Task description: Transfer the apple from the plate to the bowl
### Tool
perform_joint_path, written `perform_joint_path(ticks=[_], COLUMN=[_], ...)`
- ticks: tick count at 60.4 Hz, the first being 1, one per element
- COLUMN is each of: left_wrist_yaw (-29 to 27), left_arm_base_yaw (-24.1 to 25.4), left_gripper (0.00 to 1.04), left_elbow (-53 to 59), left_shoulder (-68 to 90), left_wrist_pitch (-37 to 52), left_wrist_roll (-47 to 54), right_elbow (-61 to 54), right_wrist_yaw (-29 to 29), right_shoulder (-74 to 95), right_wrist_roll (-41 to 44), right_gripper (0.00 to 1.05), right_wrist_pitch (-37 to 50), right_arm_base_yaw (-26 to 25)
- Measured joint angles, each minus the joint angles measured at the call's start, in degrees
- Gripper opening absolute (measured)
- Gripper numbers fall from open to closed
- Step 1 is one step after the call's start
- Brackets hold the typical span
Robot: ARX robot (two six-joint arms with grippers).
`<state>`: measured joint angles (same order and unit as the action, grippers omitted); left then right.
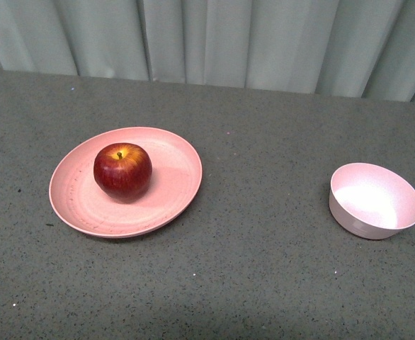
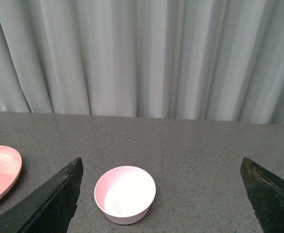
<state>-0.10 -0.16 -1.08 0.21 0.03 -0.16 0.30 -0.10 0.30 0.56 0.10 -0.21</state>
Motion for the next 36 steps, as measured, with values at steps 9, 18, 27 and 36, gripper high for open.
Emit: perform_joint_path(ticks=[9,18,27,36], left_wrist_yaw=[0.0,0.0,0.0,0.0], left_arm_base_yaw=[0.0,0.0,0.0,0.0], left_gripper=[0.98,0.98,0.98,0.98], left_elbow=[0.0,0.0,0.0,0.0], left_shoulder=[0.0,0.0,0.0,0.0], left_wrist_pitch=[0.0,0.0,0.0,0.0], left_wrist_roll=[0.0,0.02,0.0,0.0], right_elbow=[0.0,0.0,0.0,0.0], right_wrist_yaw=[0.0,0.0,0.0,0.0], right_shoulder=[0.0,0.0,0.0,0.0], right_wrist_roll=[-0.02,-0.02,0.0,0.0], right_gripper=[0.95,0.95,0.95,0.95], right_wrist_pitch=[0.0,0.0,0.0,0.0], right_arm_base_yaw=[0.0,0.0,0.0,0.0])
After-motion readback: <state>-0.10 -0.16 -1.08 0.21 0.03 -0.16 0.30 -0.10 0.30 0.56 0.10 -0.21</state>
